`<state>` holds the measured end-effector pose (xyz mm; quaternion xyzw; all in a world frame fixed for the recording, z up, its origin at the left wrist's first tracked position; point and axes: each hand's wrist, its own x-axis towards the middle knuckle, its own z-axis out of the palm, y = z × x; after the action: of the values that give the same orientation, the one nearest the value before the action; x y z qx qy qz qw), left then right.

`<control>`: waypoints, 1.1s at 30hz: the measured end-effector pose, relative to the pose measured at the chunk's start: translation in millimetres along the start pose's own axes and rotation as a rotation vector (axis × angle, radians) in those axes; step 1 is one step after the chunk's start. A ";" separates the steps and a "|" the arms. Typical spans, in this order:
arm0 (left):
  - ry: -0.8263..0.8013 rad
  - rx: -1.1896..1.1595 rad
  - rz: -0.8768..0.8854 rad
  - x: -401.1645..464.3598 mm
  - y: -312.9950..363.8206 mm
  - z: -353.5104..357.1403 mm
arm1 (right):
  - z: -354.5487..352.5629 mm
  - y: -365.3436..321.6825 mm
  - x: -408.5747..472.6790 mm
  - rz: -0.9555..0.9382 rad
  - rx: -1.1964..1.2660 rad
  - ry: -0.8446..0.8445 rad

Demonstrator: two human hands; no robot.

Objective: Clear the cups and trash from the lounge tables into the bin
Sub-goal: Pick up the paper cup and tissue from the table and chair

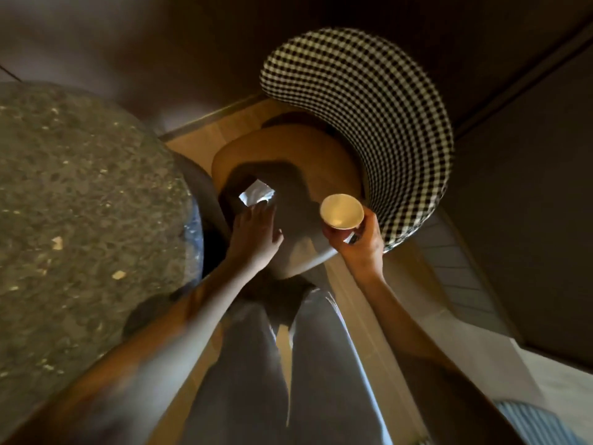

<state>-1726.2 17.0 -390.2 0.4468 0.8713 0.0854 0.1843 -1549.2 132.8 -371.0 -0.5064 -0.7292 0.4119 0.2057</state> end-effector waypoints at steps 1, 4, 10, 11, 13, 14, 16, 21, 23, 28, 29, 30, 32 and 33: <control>-0.008 -0.035 -0.048 13.0 -1.7 8.9 | 7.9 5.0 6.6 0.020 0.003 -0.017; -0.014 -0.101 -0.161 53.0 -16.3 37.9 | 39.2 20.1 24.8 0.043 0.001 -0.044; -0.128 -0.008 -0.256 117.7 -59.5 116.4 | 104.5 64.6 70.7 0.128 0.081 -0.105; -0.151 0.012 -0.263 127.1 -65.2 130.0 | 114.6 73.9 79.0 0.141 0.111 -0.118; -0.169 0.020 -0.273 144.5 -76.9 155.0 | 135.9 91.8 92.1 0.140 0.108 -0.131; -0.152 0.014 -0.274 150.9 -81.6 164.7 | 144.2 98.8 96.5 0.121 0.097 -0.131; -0.120 -0.009 -0.282 163.3 -92.8 184.8 | 164.4 113.3 102.7 0.097 0.076 -0.134; -0.035 -0.004 -0.316 182.6 -116.7 204.5 | 193.1 134.3 97.3 0.079 0.095 -0.143; 0.054 0.024 -0.274 186.1 -121.8 203.3 | 197.1 132.2 91.4 0.064 0.094 -0.132; 0.113 -0.023 -0.148 178.2 -119.6 192.4 | 193.8 124.4 78.3 0.088 0.125 -0.129; 0.141 -0.057 -0.114 173.2 -114.3 187.2 | 190.6 121.4 77.2 0.101 0.138 -0.133; 0.174 -0.081 -0.089 167.8 -108.3 181.4 | 186.4 117.1 76.3 0.111 0.146 -0.138; 0.187 -0.098 -0.096 155.8 -93.3 164.6 | 175.6 104.1 73.5 0.128 0.149 -0.132; 0.177 -0.116 -0.110 149.8 -85.6 154.1 | 168.4 95.7 71.7 0.128 0.157 -0.120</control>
<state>-1808.7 85.7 -595.2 0.3775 0.9010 0.1643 0.1367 -1644.4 145.9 -553.8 -0.5087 -0.6718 0.5095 0.1740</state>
